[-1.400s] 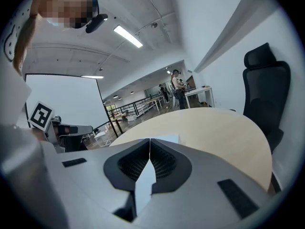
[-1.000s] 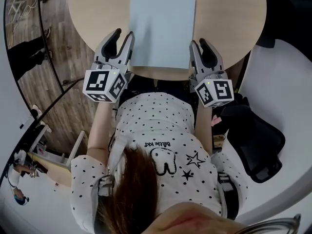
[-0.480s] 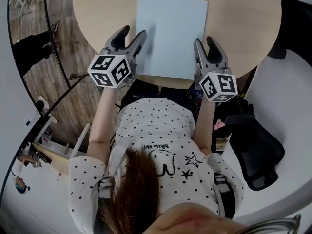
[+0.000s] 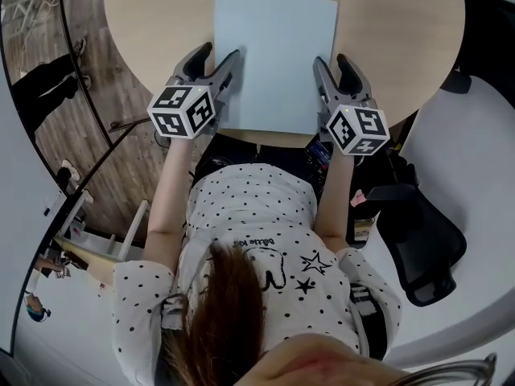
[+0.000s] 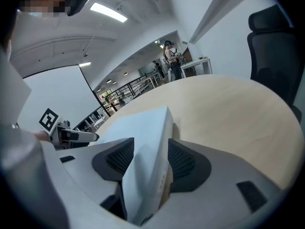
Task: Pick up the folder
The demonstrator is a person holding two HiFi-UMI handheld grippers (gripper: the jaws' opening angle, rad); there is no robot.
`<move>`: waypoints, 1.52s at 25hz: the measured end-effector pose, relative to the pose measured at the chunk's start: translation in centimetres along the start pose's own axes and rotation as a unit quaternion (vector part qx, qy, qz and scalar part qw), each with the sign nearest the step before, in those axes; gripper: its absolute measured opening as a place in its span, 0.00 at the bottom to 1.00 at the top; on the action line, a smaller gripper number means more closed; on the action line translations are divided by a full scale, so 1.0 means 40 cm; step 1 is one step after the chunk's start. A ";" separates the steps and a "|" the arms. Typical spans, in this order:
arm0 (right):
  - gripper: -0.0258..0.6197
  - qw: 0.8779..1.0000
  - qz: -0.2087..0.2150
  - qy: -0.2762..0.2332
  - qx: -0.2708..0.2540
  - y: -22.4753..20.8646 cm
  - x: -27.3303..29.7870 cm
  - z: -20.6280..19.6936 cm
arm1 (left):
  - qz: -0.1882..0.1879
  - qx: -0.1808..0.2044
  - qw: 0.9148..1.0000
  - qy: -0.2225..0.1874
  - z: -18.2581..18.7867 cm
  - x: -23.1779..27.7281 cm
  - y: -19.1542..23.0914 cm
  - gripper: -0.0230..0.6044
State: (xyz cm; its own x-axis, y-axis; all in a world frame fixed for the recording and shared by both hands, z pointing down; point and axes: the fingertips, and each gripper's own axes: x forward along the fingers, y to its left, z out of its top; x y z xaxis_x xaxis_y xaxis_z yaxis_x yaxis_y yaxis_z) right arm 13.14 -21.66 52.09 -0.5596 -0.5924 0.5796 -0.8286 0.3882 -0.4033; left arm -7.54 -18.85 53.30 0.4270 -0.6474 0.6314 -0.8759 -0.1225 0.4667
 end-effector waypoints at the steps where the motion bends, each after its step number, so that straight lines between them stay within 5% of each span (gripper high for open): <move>1: 0.38 1.000 0.005 0.009 0.012 -0.002 0.007 -0.011 | -0.001 -0.004 1.000 0.001 -0.003 0.003 0.004 0.46; 14: 0.43 0.990 0.051 0.040 0.122 0.001 0.043 -0.066 | -0.021 -0.046 0.998 0.026 -0.058 0.025 0.028 0.48; 21: 0.44 0.987 0.075 0.019 0.141 -0.007 0.048 -0.069 | -0.018 -0.038 0.999 0.026 -0.057 0.033 0.023 0.48; 38: 0.45 0.987 0.058 0.022 0.151 -0.010 0.052 -0.076 | -0.003 -0.037 0.999 0.016 -0.060 0.032 0.019 0.48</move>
State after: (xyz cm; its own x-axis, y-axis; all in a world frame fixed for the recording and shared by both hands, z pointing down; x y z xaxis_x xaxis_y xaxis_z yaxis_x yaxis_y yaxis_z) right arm 12.25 -20.89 55.60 -0.6558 -0.5222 0.5452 -0.7210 0.2192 -0.6574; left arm -7.12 -17.97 55.97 0.4407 -0.6218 0.6474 -0.8548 -0.0704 0.5142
